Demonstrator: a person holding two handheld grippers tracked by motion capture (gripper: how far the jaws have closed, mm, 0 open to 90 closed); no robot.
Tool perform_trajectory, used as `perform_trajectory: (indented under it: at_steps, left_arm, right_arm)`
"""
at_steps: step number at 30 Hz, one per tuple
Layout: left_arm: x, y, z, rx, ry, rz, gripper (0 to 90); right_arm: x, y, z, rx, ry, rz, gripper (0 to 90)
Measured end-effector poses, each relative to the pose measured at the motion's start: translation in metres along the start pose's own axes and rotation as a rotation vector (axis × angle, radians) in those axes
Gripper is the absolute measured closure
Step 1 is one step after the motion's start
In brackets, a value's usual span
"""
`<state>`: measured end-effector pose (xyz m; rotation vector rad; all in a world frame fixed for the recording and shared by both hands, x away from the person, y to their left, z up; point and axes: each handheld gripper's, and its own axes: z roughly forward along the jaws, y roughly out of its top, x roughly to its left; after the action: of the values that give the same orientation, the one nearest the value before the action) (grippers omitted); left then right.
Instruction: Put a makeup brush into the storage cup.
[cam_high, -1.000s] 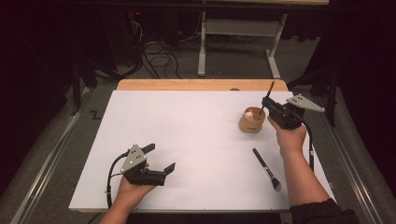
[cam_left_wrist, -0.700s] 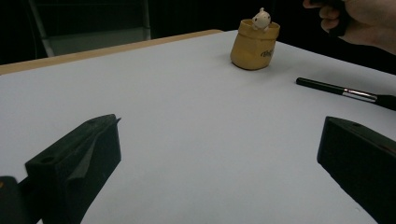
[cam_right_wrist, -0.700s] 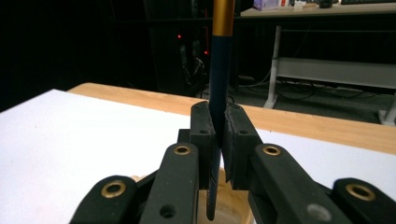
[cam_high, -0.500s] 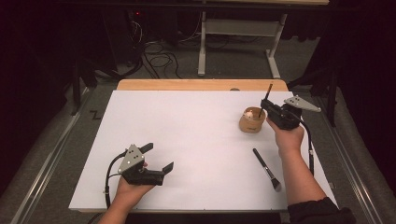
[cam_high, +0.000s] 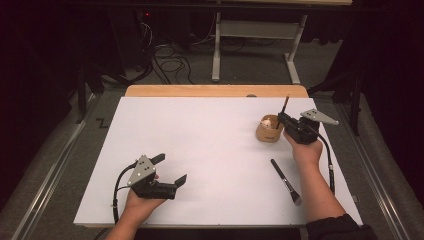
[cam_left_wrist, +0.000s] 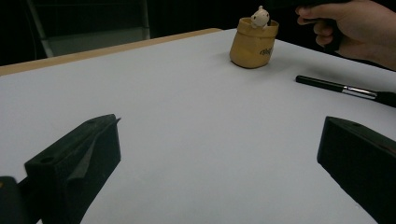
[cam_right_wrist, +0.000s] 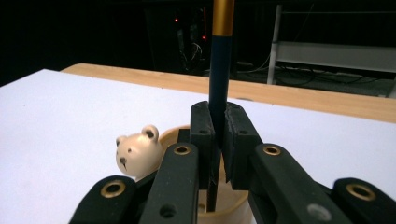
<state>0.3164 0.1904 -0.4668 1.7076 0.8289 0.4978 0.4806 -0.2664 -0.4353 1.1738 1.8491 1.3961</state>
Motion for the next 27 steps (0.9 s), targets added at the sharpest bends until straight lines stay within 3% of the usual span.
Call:
perform_trajectory:
  at_steps: [12,27]
  left_arm:
    - [-0.001,0.0,0.001,0.005,-0.002,0.003,0.3]
    - [-0.002,0.0,0.002,0.01,-0.01,0.007,0.4]
  right_arm:
    - [-0.003,-0.014,0.002,0.02,0.001,0.013,84.8]
    - [-0.002,-0.015,0.004,0.022,-0.007,0.008,84.7]
